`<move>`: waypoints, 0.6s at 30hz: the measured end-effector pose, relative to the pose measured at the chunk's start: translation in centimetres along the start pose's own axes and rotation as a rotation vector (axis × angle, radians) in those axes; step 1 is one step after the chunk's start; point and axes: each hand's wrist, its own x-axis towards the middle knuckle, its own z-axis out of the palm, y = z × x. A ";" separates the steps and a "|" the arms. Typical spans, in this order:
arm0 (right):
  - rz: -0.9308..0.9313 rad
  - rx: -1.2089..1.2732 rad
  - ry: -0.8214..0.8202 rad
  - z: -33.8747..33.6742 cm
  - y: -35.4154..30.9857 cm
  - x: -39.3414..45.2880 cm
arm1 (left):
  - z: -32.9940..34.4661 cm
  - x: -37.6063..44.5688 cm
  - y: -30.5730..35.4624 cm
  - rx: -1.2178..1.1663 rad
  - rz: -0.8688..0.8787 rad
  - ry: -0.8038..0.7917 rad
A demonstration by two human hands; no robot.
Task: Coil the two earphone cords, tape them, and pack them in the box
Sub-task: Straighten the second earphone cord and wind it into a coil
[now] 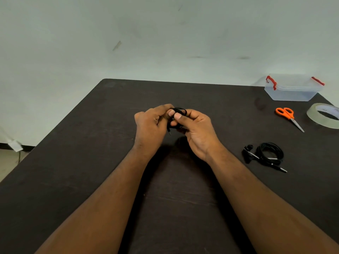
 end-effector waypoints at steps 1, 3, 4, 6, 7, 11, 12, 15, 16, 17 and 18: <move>0.014 -0.026 0.003 -0.2 0.0 0.1 | 0.0 0.0 0.0 0.020 0.014 0.004; 0.030 -0.043 0.002 -0.3 0.0 0.2 | -0.1 0.0 -0.1 0.064 0.036 0.017; 0.022 -0.040 0.007 -0.3 0.0 0.2 | -0.1 0.0 -0.2 0.085 0.044 0.018; -0.040 -0.044 0.044 -0.1 0.2 0.1 | 0.0 0.0 -0.5 0.114 0.049 0.006; -0.084 -0.071 0.072 0.1 0.3 0.1 | 0.1 0.0 -0.6 0.117 0.046 -0.001; -0.227 -0.241 0.150 0.5 0.6 0.0 | 0.4 0.0 -0.6 0.067 0.019 -0.006; -0.253 -0.275 0.167 0.5 0.7 0.1 | 0.5 0.0 -0.5 0.057 0.018 -0.004; -0.312 -0.351 0.195 0.2 0.9 0.4 | 0.7 0.0 -0.6 0.060 0.019 0.014; -0.341 -0.402 0.195 0.1 1.0 0.3 | 0.8 -0.1 -0.6 0.065 0.011 0.016; -0.390 -0.481 0.187 0.0 1.0 0.3 | 0.9 -0.2 -0.6 0.062 -0.010 0.018; -0.454 -0.575 0.171 -0.1 1.0 0.2 | 0.9 -0.3 -0.6 0.052 -0.043 0.015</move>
